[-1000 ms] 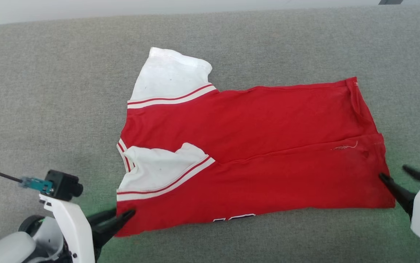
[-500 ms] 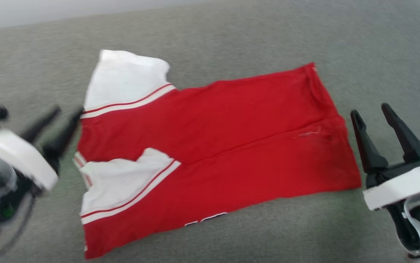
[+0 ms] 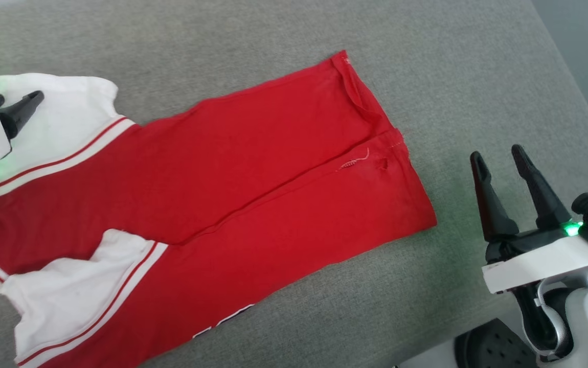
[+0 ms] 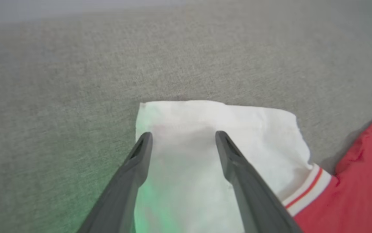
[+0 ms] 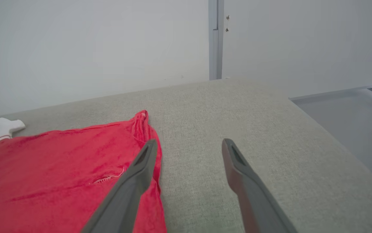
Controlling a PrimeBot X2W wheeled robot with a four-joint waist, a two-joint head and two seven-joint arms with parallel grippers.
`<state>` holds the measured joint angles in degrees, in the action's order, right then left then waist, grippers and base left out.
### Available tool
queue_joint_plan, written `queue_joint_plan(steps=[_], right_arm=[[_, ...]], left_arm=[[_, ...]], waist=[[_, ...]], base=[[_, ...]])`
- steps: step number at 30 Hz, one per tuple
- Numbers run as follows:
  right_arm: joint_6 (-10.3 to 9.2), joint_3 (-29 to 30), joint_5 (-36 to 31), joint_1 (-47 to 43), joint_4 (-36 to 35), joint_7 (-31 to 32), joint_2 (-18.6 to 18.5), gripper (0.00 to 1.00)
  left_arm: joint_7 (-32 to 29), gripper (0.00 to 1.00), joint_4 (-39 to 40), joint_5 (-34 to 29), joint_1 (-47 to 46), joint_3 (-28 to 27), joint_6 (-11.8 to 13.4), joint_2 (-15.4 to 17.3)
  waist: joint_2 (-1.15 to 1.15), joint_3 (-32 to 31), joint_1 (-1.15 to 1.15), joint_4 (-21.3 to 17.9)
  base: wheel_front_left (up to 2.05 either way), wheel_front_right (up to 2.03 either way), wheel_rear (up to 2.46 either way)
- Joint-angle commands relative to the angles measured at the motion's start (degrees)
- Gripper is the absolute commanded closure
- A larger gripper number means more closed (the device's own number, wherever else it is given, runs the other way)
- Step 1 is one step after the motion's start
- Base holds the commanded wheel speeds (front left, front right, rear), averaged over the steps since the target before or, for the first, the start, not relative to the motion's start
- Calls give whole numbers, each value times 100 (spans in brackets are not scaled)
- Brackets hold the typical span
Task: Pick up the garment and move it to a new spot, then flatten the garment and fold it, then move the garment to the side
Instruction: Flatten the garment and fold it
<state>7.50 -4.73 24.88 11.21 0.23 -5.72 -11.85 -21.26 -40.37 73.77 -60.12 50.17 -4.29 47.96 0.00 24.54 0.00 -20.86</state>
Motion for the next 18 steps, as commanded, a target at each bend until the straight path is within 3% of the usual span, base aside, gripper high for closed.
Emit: queue_joint_plan(steps=[1,10,11,13,14,18], right_arm=[[-3,-18,50,1,10,-61,26,0],[-3,-259,72,255,29,-4,-53,0],[-3,-298,63,296,22,16,-76,0],[-3,-423,43,421,11,96,-140,0],[-3,-492,26,505,4,146,-193,0],[-3,-880,38,974,54,569,-479,0]], left_arm=[[-177,0,-167,-105,-194,73,-47,0],[-781,0,-983,-304,-659,355,-174,-302],[-869,27,-1009,-298,-674,396,-195,-332],[-984,96,-1045,-282,-725,441,-239,-385],[-1018,100,-1050,-302,-749,469,-263,-408],[-1050,100,-1049,-320,-851,539,-301,-501]], waist=[[0,114,0,-106],[0,329,0,-121],[0,341,0,-108],[0,363,0,-82],[0,375,0,-63],[0,433,0,22]], base=[[0,0,0],[0,0,0],[0,0,0],[0,0,0],[0,0,0],[0,0,0]])
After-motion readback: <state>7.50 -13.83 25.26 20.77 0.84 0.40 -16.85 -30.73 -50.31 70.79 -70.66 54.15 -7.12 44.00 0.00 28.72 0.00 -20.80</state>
